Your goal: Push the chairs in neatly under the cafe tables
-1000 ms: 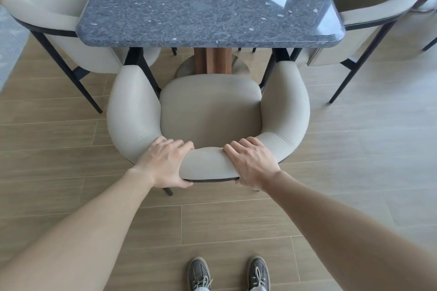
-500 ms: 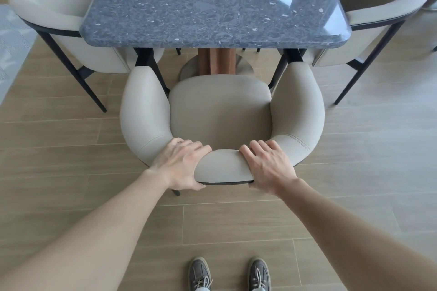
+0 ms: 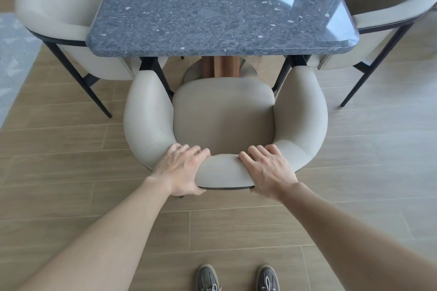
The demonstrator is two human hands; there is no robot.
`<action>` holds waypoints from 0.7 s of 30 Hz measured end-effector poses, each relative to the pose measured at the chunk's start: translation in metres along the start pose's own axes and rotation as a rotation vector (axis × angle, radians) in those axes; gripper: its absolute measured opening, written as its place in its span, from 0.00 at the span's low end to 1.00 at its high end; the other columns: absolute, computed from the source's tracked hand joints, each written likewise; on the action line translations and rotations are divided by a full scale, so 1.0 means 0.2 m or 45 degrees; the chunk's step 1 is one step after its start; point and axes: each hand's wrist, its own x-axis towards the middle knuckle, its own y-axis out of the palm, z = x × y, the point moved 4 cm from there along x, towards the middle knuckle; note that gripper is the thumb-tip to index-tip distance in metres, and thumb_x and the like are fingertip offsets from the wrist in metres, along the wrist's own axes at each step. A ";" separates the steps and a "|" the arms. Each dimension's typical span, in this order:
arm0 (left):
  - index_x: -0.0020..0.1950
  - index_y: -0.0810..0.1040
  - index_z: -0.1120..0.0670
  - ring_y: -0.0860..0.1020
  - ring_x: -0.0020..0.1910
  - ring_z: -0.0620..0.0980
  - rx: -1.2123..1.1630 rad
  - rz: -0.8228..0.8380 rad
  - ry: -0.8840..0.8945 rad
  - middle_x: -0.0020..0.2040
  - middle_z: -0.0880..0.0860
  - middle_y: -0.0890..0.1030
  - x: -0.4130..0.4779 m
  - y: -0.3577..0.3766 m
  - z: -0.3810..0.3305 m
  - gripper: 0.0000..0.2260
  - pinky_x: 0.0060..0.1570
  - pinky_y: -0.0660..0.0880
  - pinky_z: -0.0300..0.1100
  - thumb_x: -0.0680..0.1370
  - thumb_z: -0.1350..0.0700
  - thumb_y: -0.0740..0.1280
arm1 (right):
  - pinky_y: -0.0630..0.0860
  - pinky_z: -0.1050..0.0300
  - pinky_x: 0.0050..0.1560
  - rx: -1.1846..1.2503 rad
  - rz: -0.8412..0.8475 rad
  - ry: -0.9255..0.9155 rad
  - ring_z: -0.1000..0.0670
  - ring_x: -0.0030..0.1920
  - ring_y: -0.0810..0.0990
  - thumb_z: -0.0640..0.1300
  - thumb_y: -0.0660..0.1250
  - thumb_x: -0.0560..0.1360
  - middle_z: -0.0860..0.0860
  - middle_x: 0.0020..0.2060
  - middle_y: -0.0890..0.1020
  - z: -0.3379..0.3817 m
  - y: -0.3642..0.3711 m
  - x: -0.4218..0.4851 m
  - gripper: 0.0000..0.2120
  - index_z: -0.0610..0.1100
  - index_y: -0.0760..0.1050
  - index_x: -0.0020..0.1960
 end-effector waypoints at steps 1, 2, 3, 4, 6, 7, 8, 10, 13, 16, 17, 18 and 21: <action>0.66 0.70 0.44 0.78 0.58 0.53 -0.007 0.003 -0.007 0.57 0.45 0.77 0.01 -0.01 0.03 0.34 0.64 0.68 0.49 0.66 0.30 0.75 | 0.75 0.47 0.60 0.013 -0.016 -0.006 0.43 0.53 0.80 0.51 0.80 0.60 0.48 0.51 0.79 0.01 0.00 0.03 0.35 0.46 0.75 0.64; 0.66 0.70 0.44 0.77 0.58 0.52 -0.014 0.010 -0.005 0.57 0.45 0.77 0.02 -0.02 0.05 0.34 0.64 0.68 0.49 0.66 0.30 0.75 | 0.74 0.47 0.61 0.025 -0.027 -0.007 0.43 0.53 0.80 0.51 0.80 0.61 0.48 0.52 0.79 0.01 -0.01 0.05 0.34 0.46 0.75 0.65; 0.66 0.71 0.44 0.77 0.59 0.52 -0.015 0.012 0.000 0.57 0.45 0.77 0.02 -0.03 0.07 0.34 0.65 0.67 0.49 0.66 0.30 0.75 | 0.73 0.47 0.62 0.029 -0.035 -0.010 0.43 0.54 0.80 0.51 0.79 0.62 0.48 0.52 0.78 0.01 -0.01 0.07 0.34 0.46 0.74 0.65; 0.66 0.71 0.44 0.77 0.59 0.52 -0.006 0.006 0.010 0.57 0.45 0.77 0.02 -0.03 0.08 0.34 0.65 0.67 0.49 0.66 0.29 0.75 | 0.74 0.47 0.61 0.022 -0.046 -0.011 0.43 0.54 0.80 0.52 0.79 0.62 0.48 0.52 0.78 0.01 -0.01 0.08 0.34 0.46 0.74 0.65; 0.67 0.70 0.43 0.76 0.59 0.51 0.031 0.003 0.047 0.57 0.44 0.76 0.04 -0.03 0.09 0.35 0.66 0.67 0.48 0.67 0.28 0.73 | 0.75 0.46 0.59 0.005 -0.087 0.002 0.43 0.51 0.81 0.53 0.81 0.59 0.48 0.50 0.79 0.00 -0.01 0.09 0.34 0.46 0.76 0.62; 0.67 0.70 0.43 0.76 0.59 0.51 0.045 0.002 0.066 0.57 0.44 0.75 0.05 -0.02 0.09 0.35 0.66 0.66 0.48 0.67 0.27 0.72 | 0.76 0.46 0.57 0.004 -0.103 0.006 0.43 0.50 0.81 0.53 0.82 0.57 0.48 0.49 0.79 -0.01 -0.01 0.09 0.35 0.46 0.76 0.61; 0.67 0.70 0.43 0.76 0.59 0.50 0.057 -0.006 0.081 0.57 0.44 0.75 0.06 -0.02 0.09 0.35 0.66 0.66 0.48 0.67 0.27 0.72 | 0.76 0.46 0.57 0.003 -0.109 0.001 0.43 0.49 0.81 0.53 0.82 0.57 0.47 0.48 0.79 -0.01 0.00 0.09 0.35 0.45 0.76 0.60; 0.67 0.69 0.43 0.75 0.59 0.50 0.065 -0.021 0.103 0.57 0.43 0.74 0.08 -0.02 0.10 0.35 0.66 0.67 0.48 0.67 0.27 0.71 | 0.75 0.45 0.59 -0.002 -0.105 -0.022 0.42 0.51 0.80 0.53 0.81 0.59 0.48 0.50 0.78 -0.02 0.00 0.11 0.34 0.45 0.75 0.62; 0.67 0.68 0.42 0.76 0.61 0.51 0.071 -0.053 0.101 0.59 0.43 0.75 0.12 -0.05 0.11 0.36 0.67 0.68 0.49 0.67 0.26 0.72 | 0.70 0.46 0.63 -0.020 -0.078 -0.018 0.43 0.57 0.78 0.54 0.79 0.63 0.49 0.55 0.77 -0.05 0.00 0.17 0.35 0.48 0.71 0.66; 0.70 0.68 0.41 0.76 0.65 0.52 -0.009 -0.102 0.055 0.65 0.44 0.77 0.15 -0.08 0.09 0.40 0.70 0.67 0.51 0.65 0.25 0.74 | 0.67 0.48 0.69 0.004 -0.078 0.010 0.44 0.62 0.77 0.58 0.80 0.63 0.50 0.59 0.76 -0.09 -0.01 0.19 0.39 0.50 0.69 0.69; 0.71 0.68 0.41 0.76 0.67 0.51 -0.050 -0.109 0.036 0.67 0.43 0.77 0.16 -0.08 0.09 0.42 0.72 0.65 0.51 0.64 0.23 0.72 | 0.65 0.49 0.72 0.045 -0.073 0.027 0.45 0.64 0.76 0.61 0.80 0.63 0.50 0.60 0.77 -0.10 -0.02 0.18 0.42 0.51 0.68 0.71; 0.73 0.68 0.39 0.75 0.68 0.51 -0.123 -0.112 0.010 0.69 0.43 0.77 0.15 -0.09 0.08 0.43 0.73 0.64 0.51 0.63 0.20 0.70 | 0.64 0.50 0.74 0.150 -0.069 0.047 0.46 0.67 0.75 0.65 0.80 0.63 0.51 0.63 0.77 -0.10 -0.03 0.17 0.45 0.51 0.68 0.74; 0.71 0.72 0.36 0.77 0.69 0.51 -0.865 -0.276 -0.168 0.71 0.44 0.78 0.08 -0.19 0.05 0.38 0.71 0.68 0.50 0.66 0.20 0.62 | 0.68 0.53 0.75 0.812 -0.184 0.179 0.49 0.71 0.76 0.66 0.79 0.68 0.52 0.71 0.77 -0.10 -0.16 0.10 0.46 0.50 0.65 0.79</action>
